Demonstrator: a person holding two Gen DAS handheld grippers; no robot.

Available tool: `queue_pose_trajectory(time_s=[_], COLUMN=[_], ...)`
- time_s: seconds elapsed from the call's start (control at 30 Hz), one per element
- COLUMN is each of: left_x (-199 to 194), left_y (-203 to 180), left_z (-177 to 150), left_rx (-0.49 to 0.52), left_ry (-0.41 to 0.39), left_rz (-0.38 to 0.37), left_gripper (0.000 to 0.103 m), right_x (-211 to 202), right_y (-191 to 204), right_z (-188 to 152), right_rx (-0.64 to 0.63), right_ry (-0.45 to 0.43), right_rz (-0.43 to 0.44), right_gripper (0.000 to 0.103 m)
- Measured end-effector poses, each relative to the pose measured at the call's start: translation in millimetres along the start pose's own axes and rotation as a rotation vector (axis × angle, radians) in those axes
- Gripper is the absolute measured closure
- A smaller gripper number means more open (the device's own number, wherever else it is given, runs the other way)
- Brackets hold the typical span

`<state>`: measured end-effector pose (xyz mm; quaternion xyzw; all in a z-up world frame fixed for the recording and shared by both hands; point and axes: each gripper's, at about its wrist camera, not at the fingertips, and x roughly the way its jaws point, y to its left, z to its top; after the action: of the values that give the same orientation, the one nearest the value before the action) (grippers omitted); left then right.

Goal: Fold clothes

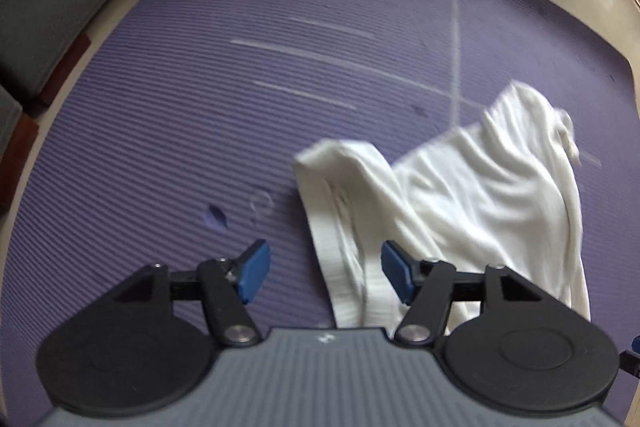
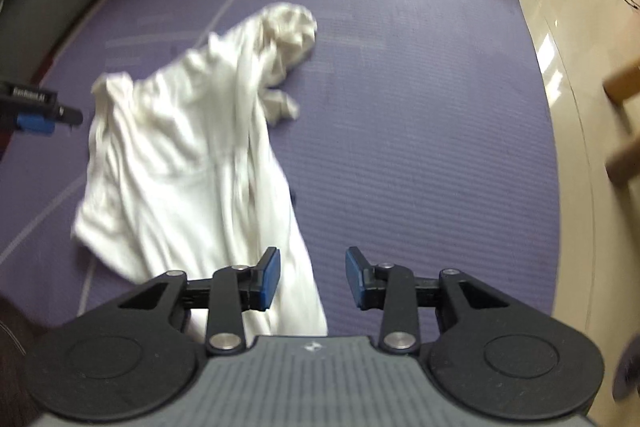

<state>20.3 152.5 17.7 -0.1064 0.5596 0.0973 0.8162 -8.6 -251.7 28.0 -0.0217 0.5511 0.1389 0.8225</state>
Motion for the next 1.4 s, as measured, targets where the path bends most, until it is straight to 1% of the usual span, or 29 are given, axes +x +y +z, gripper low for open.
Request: queue_pose_trajectory(time_s=[0.13, 0.23, 0.27, 0.33, 0.37, 0.4, 0.43, 0.5, 0.6, 0.63, 0.7, 0.77, 0.83, 0.87, 0.9, 0.93, 0.97, 1.07, 1.1, 1.23, 1.3, 1.37, 1.4], left_x=[15.2, 30.5, 34.8, 40.4, 43.7, 46.4, 48.7, 55.0, 54.6, 54.4, 54.4, 54.1, 52.3, 52.0, 52.4, 52.7, 53.0, 54.5, 55.2, 50.8, 46.0, 44.1, 42.9], left_y=[1.4, -4.3, -5.1, -8.0, -9.9, -11.1, -11.2, -8.9, -9.6, -10.4, -12.1, -12.8, -12.4, -12.3, -12.2, -12.3, -12.3, -9.9, -7.8, -12.7, -17.0, -19.2, -19.7], left_z=[9.7, 13.5, 15.3, 17.5, 18.4, 18.9, 19.3, 20.7, 23.8, 24.4, 24.4, 25.0, 26.0, 26.4, 26.7, 26.8, 27.0, 27.5, 28.0, 32.0, 33.9, 34.8, 35.4], left_rx=[-0.031, -0.064, -0.085, -0.091, -0.088, -0.085, -0.089, -0.116, -0.116, -0.109, -0.103, -0.089, -0.081, -0.081, -0.082, -0.082, -0.081, -0.093, -0.099, -0.061, -0.034, -0.015, -0.013], left_ry=[0.000, -0.002, -0.004, -0.009, -0.012, -0.015, -0.015, -0.012, -0.018, -0.018, -0.018, -0.021, -0.028, -0.029, -0.031, -0.037, -0.044, -0.057, -0.061, -0.093, -0.118, -0.126, -0.127], left_rz=[-0.002, -0.026, -0.037, -0.030, -0.030, -0.034, -0.039, -0.067, -0.077, -0.079, -0.088, -0.094, -0.115, -0.125, -0.129, -0.128, -0.128, -0.128, -0.128, -0.133, -0.144, -0.147, -0.148], left_gripper=[0.038, 0.040, 0.042, 0.046, 0.049, 0.054, 0.057, 0.066, 0.071, 0.072, 0.076, 0.078, 0.088, 0.094, 0.096, 0.098, 0.102, 0.103, 0.103, 0.103, 0.103, 0.103, 0.103], right_x=[24.7, 42.3, 46.7, 60.6, 64.3, 72.6, 77.9, 87.3, 105.4, 112.9, 120.7, 129.0, 131.9, 131.9, 133.9, 136.3, 135.6, 112.3, 108.7, 54.0, 24.8, -6.7, -11.2], right_y=[-1.9, -6.5, -7.4, -13.6, -15.8, -19.1, -20.1, -21.5, -22.6, -24.1, -25.0, -17.6, -13.6, -12.6, -10.4, -7.7, -6.7, -0.4, -0.5, -7.8, -15.2, -25.0, -28.7], right_z=[28.5, 50.4, 55.6, 71.4, 75.4, 83.4, 86.8, 91.8, 97.7, 98.8, 99.1, 102.7, 104.8, 105.2, 105.5, 105.7, 105.7, 106.6, 107.6, 120.8, 121.8, 118.9, 117.3], right_rx=[-0.005, 0.018, 0.026, 0.060, 0.071, 0.094, 0.102, 0.112, 0.118, 0.132, 0.140, 0.086, 0.071, 0.071, 0.065, 0.054, 0.048, 0.004, -0.001, -0.050, -0.047, -0.032, -0.027], right_ry=[-0.043, -0.091, -0.101, -0.136, -0.150, -0.184, -0.197, -0.215, -0.255, -0.286, -0.340, -0.405, -0.425, -0.430, -0.430, -0.414, -0.408, -0.399, -0.398, -0.365, -0.337, -0.301, -0.292], right_rz=[-0.007, -0.005, -0.005, -0.008, -0.007, 0.003, 0.010, 0.023, 0.027, 0.058, 0.088, 0.077, 0.097, 0.112, 0.147, 0.175, 0.176, 0.055, 0.045, -0.083, -0.157, -0.240, -0.255], right_gripper=[0.065, 0.065, 0.065, 0.065, 0.065, 0.065, 0.065, 0.065, 0.065, 0.065, 0.061, 0.058, 0.059, 0.067, 0.079, 0.098, 0.099, 0.103, 0.103, 0.103, 0.103, 0.103, 0.103])
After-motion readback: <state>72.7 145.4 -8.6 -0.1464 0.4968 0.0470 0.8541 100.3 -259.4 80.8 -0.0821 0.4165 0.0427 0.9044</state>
